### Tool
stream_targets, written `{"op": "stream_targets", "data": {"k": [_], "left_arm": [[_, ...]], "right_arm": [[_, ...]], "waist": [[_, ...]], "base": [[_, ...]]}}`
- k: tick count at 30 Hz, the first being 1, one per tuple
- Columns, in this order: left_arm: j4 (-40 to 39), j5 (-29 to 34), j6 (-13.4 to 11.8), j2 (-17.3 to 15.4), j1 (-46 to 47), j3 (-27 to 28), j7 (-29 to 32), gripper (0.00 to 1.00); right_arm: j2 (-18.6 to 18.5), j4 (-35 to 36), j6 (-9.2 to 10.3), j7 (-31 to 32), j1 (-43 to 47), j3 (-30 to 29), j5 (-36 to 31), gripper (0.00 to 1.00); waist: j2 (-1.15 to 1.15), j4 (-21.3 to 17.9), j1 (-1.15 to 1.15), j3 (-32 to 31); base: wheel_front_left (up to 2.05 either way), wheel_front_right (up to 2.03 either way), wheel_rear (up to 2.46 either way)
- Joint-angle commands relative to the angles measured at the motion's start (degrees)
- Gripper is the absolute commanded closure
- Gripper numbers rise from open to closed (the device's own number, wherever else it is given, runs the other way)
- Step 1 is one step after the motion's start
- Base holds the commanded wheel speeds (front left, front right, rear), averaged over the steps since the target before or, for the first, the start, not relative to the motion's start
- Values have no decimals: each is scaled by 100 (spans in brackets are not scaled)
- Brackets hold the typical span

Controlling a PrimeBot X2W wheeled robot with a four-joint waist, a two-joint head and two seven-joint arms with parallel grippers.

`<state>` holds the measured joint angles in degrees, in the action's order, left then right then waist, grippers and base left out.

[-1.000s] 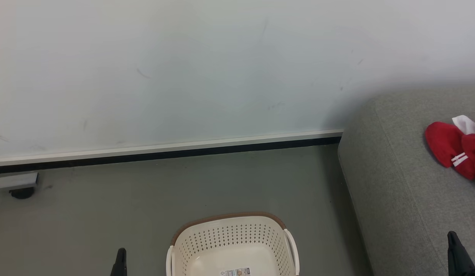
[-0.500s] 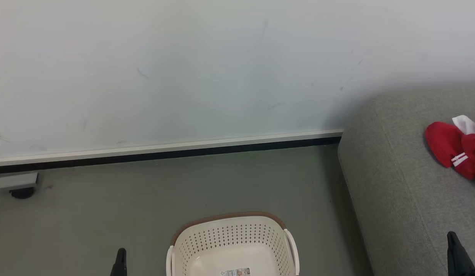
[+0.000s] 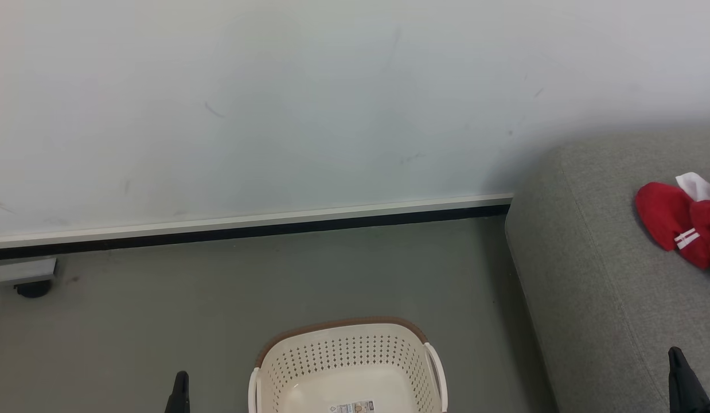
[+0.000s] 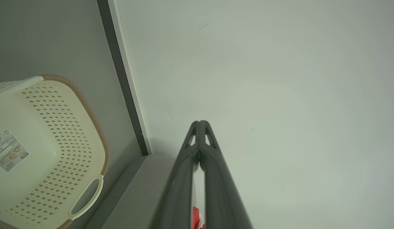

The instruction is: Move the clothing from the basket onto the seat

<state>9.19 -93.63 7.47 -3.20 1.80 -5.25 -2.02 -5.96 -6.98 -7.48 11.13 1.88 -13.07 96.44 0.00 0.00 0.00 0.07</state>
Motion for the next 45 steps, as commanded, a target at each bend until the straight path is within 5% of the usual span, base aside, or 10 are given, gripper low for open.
{"op": "stream_targets", "data": {"k": [1, 45], "left_arm": [[19, 4, 12, -10, 45, 22, 13, 100], [20, 30, 12, 7, 44, 38, 34, 100]], "right_arm": [[17, -18, -2, 31, -13, -18, -12, 100], [98, -28, -1, 119, -43, -121, -111, 100]], "waist": [[0, 0, 0, 0], [0, 0, 0, 0]], "base": [[0, 0, 0], [0, 0, 0]]}}
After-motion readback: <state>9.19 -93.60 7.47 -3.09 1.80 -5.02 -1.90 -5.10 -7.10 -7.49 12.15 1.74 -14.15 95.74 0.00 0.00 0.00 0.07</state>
